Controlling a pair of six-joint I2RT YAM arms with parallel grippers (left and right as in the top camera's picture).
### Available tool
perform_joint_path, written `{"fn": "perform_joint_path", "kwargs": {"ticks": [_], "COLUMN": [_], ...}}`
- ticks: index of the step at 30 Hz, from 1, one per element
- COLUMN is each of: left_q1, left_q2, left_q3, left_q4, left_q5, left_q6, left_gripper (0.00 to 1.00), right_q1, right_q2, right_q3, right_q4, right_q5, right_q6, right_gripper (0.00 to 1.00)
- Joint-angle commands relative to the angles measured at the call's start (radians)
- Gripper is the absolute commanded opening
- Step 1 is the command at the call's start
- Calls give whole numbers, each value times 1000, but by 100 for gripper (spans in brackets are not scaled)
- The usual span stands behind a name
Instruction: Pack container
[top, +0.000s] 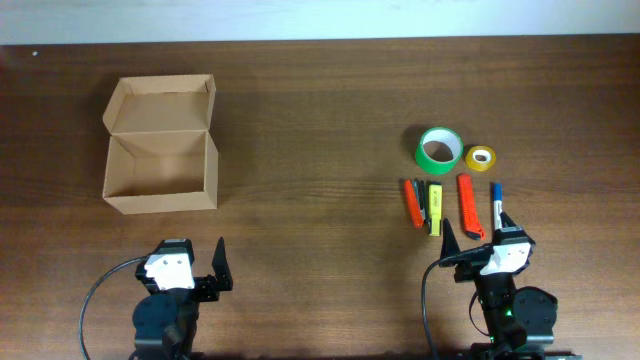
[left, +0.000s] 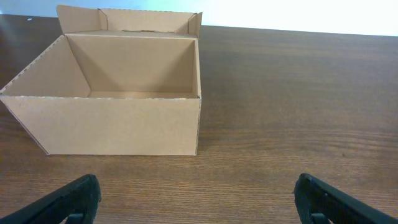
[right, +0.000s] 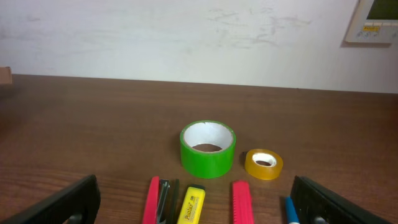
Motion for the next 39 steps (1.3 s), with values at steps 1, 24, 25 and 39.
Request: {"fn": "perform_joint_path", "kwargs": {"ticks": [1, 24, 25, 39], "left_q1": [7, 7, 7, 7], "left_q2": [-11, -11, -11, -11], "left_q3": [-11, -11, -11, -11], "left_q4": [0, 0, 0, 11], "left_q5": [11, 11, 11, 37], "left_q6": [-2, -2, -2, -3], "left_gripper": [99, 99, 99, 99], "right_q1": [5, 5, 5, 5], "right_q2": [-10, -10, -10, -10], "right_q3": [-14, -14, -14, -14], "right_q4": [2, 2, 2, 2], "right_q5": [-2, -2, -2, -2], "right_q6": [8, 8, 8, 8], "right_gripper": [99, 99, 99, 99]}}
